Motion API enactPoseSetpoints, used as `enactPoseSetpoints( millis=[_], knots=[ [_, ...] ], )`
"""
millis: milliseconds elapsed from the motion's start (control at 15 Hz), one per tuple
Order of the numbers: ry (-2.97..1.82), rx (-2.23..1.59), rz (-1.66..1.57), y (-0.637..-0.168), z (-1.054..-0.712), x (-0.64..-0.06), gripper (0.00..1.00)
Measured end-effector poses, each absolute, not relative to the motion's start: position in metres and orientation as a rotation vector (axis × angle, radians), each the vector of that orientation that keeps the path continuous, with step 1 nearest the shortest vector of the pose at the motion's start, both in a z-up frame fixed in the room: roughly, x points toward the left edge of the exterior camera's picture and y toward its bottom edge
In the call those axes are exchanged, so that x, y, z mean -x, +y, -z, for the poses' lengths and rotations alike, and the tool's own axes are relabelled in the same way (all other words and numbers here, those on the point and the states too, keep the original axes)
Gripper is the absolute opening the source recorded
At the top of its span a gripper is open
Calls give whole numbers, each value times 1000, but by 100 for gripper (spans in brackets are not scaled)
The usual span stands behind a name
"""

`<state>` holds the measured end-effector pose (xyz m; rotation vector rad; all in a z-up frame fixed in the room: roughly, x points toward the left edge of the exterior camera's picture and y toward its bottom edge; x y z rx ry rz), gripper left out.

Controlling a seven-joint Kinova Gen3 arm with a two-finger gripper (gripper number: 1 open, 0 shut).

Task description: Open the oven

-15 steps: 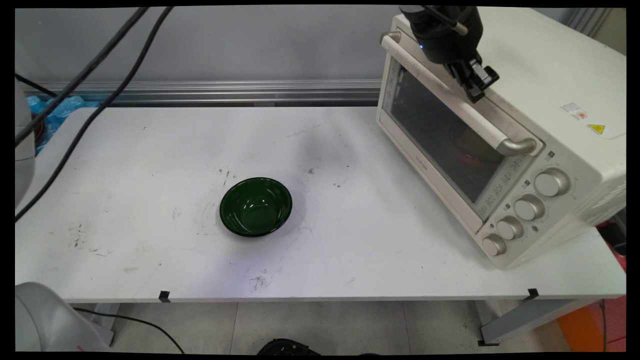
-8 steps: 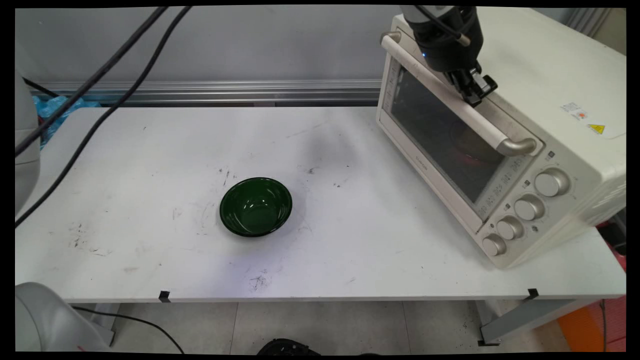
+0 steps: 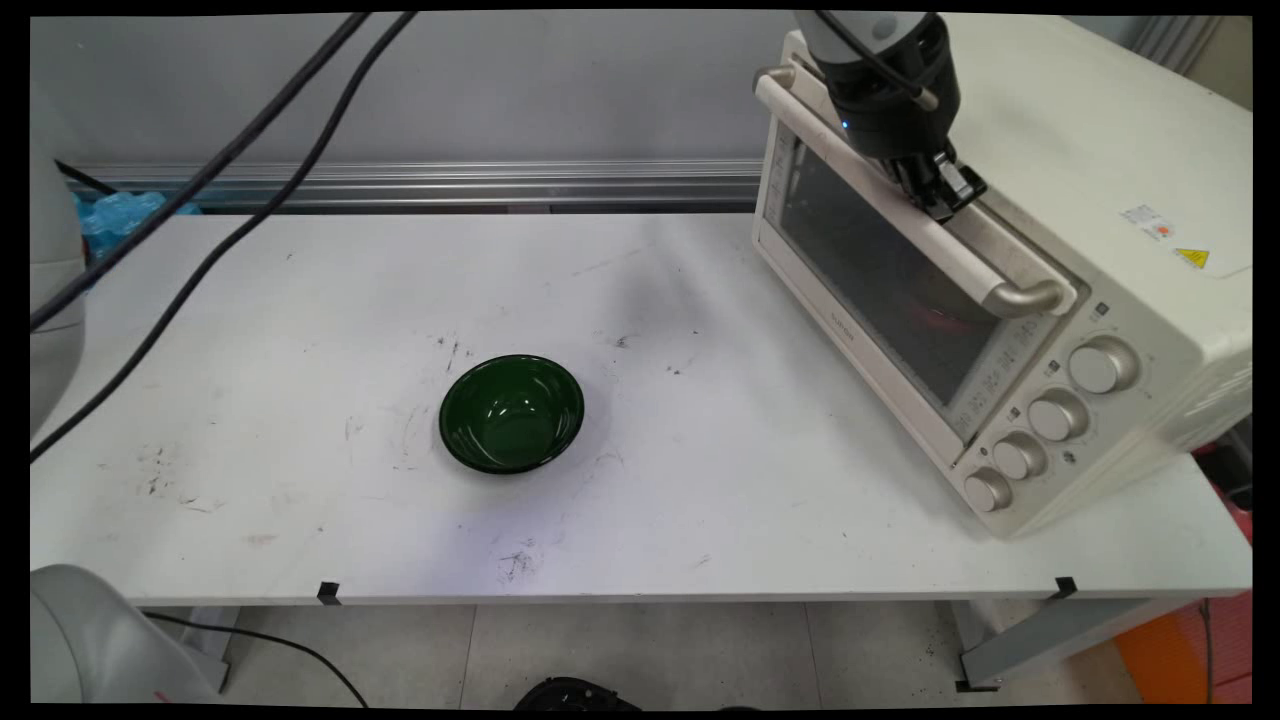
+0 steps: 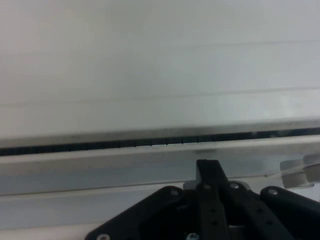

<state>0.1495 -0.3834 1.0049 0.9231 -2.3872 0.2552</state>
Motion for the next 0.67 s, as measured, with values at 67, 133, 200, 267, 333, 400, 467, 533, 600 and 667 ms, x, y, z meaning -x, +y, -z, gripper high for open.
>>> enactPoseSetpoints(
  millis=[67,133,200,267,333,400,467,533,600,667],
  knots=[
    [-2391,-927,-253,-383,-1004,-150,0],
    [-2396,-930,-251,-381,-1003,-150,0],
    [-2401,-933,-250,-380,-1003,-151,0],
    [-2405,-935,-248,-379,-1002,-152,0],
    [-2408,-937,-246,-378,-1002,-153,0],
    [-2414,-939,-244,-377,-1001,-155,0],
    [-2421,-941,-242,-375,-1000,-157,0],
    [-2428,-942,-240,-373,-1000,-159,0],
    [-2433,-944,-238,-372,-999,-161,0],
    [-2439,-945,-236,-370,-999,-163,0]
  ],
)
